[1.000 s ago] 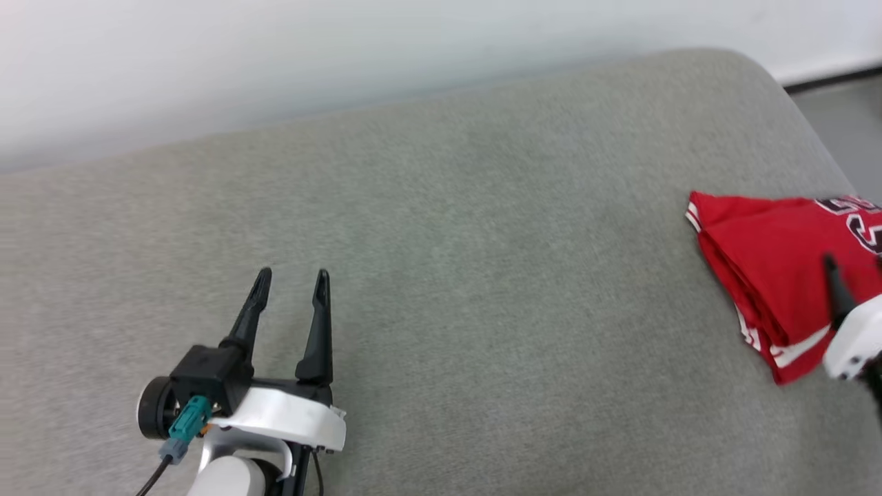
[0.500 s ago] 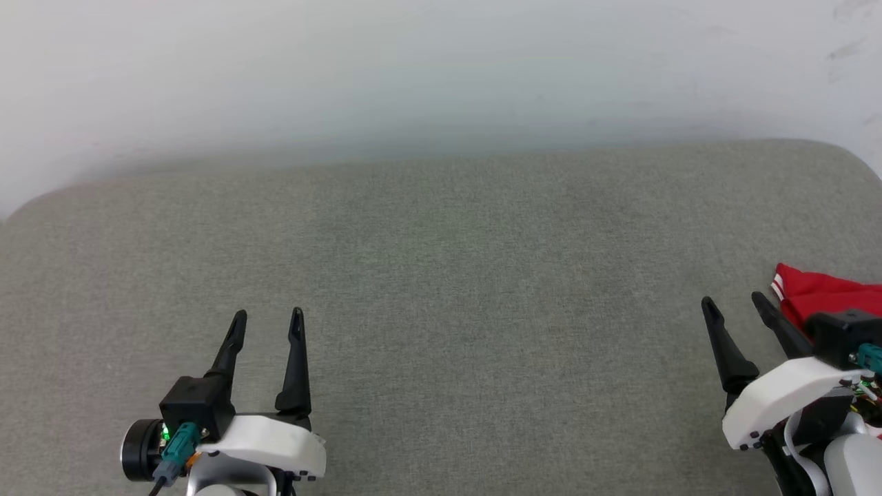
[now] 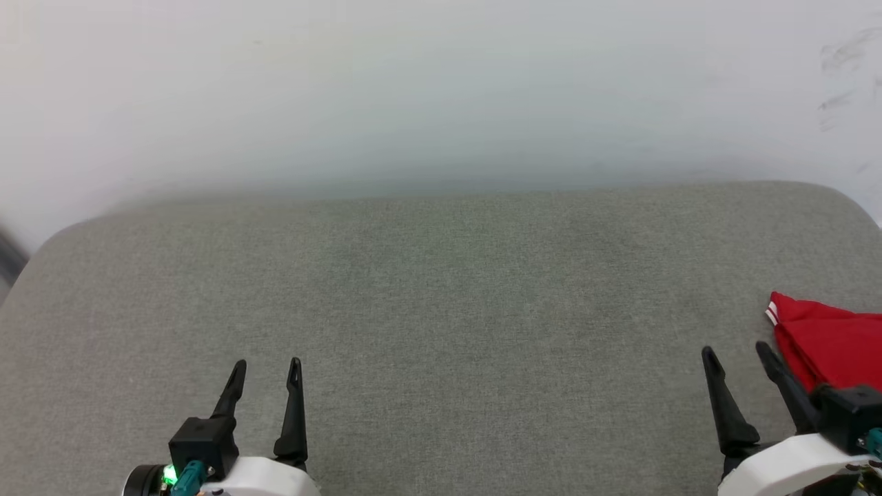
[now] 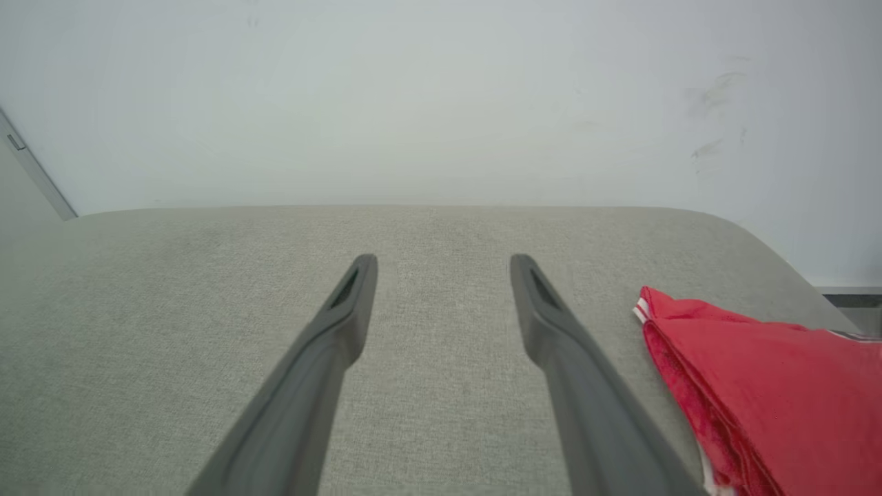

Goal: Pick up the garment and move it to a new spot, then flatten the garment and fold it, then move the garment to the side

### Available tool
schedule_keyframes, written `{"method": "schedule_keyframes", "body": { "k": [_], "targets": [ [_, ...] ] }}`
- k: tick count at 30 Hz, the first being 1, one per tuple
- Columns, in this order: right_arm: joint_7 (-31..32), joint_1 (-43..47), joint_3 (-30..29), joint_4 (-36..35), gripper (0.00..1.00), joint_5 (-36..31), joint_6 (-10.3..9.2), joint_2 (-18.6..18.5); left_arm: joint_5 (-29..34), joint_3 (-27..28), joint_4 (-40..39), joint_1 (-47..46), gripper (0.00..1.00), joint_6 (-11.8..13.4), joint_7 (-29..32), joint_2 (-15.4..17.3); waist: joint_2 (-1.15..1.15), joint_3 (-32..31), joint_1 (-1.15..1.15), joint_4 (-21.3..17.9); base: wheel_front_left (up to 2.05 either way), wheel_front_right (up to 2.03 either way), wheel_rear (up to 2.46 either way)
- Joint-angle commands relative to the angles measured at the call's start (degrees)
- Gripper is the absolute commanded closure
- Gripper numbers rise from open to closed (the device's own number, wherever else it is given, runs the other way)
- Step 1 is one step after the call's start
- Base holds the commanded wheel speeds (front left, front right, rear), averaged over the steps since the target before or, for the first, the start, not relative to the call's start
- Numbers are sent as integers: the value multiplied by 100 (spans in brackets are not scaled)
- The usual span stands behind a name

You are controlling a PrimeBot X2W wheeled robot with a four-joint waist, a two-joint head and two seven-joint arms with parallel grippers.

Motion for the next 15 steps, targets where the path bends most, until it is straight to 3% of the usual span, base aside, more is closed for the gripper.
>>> {"method": "schedule_keyframes", "body": {
  "k": [1, 15],
  "targets": [
    [37, 90, -26, -85, 0, -12, -3, 52, 5, -4, 16, 52, 0, 6, -47, -3, 0, -18, 1, -21, 0, 0, 0],
    [195, 77, -62, -333, 0, -94, -3, 120, -9, 74, 201, -16, 0, -62, -81, -113, 0, 7, 1, -43, 0, 0, 0]
  ]
}}
